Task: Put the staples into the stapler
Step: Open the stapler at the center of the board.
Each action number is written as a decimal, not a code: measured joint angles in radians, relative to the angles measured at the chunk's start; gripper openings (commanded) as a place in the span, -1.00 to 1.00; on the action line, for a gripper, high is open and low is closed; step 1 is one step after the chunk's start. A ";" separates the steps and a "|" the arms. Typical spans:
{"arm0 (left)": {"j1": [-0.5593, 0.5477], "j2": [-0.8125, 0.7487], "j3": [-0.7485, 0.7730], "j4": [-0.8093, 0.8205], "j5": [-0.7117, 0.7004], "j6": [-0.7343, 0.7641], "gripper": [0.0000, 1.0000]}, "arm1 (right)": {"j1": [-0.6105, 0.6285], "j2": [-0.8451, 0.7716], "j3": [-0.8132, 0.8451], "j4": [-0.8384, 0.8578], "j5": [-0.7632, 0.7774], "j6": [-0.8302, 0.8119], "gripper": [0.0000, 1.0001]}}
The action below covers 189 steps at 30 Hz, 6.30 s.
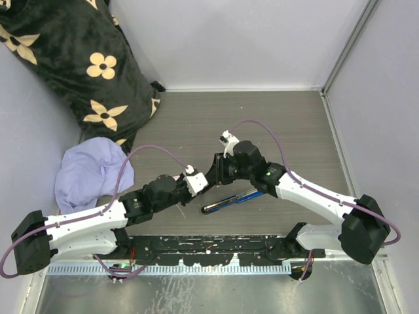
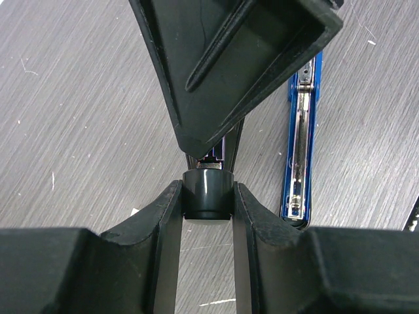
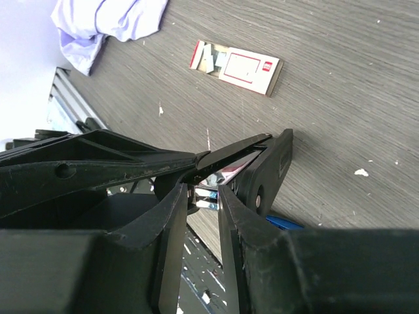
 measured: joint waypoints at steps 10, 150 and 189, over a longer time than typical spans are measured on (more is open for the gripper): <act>0.002 -0.010 -0.005 0.029 0.002 0.006 -0.99 | 0.008 0.079 -0.032 -0.046 0.239 -0.024 -0.24; -0.005 0.038 -0.019 0.134 0.116 0.002 -1.00 | -0.274 -0.015 0.027 -0.386 0.082 -0.183 -0.10; -0.004 0.108 -0.026 0.264 0.108 -0.016 -0.99 | -0.280 0.311 0.147 -0.463 0.145 -0.159 -0.18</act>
